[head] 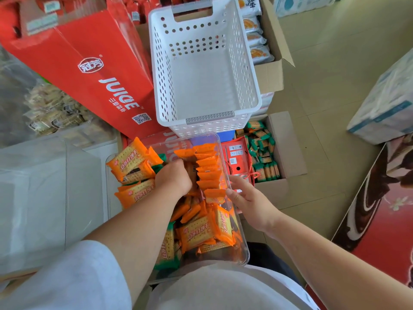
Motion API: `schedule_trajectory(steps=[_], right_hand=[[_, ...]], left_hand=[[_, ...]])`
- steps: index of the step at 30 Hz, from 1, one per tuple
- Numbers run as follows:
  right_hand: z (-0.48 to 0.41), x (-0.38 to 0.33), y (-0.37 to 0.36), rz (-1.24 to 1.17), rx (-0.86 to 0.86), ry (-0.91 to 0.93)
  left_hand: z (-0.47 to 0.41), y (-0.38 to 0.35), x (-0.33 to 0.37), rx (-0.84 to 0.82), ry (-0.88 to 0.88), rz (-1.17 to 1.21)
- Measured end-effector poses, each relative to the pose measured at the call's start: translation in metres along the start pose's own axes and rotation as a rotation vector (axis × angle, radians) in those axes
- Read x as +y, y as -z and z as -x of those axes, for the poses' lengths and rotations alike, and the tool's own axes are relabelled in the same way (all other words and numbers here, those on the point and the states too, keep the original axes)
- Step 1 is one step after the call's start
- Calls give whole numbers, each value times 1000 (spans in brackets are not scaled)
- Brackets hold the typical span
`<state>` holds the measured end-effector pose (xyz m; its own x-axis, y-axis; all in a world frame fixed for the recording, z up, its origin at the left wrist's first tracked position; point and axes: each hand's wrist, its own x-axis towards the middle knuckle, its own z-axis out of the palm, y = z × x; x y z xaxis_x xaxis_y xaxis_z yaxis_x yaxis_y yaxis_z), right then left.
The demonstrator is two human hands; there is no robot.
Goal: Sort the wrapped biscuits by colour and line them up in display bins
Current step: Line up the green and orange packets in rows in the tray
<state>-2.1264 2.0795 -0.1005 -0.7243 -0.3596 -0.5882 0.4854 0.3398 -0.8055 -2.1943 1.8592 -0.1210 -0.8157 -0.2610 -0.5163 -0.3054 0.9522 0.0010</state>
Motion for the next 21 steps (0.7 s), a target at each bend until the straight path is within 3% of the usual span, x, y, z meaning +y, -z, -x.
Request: schedule_trajectory(steps=[13, 21], right_hand=[[2, -1, -1, 16, 8, -4], [2, -6, -2, -13, -8, -27]], left_hand=[[-4, 10, -10, -150, -92, 141], [3, 1, 4, -51, -66, 205]])
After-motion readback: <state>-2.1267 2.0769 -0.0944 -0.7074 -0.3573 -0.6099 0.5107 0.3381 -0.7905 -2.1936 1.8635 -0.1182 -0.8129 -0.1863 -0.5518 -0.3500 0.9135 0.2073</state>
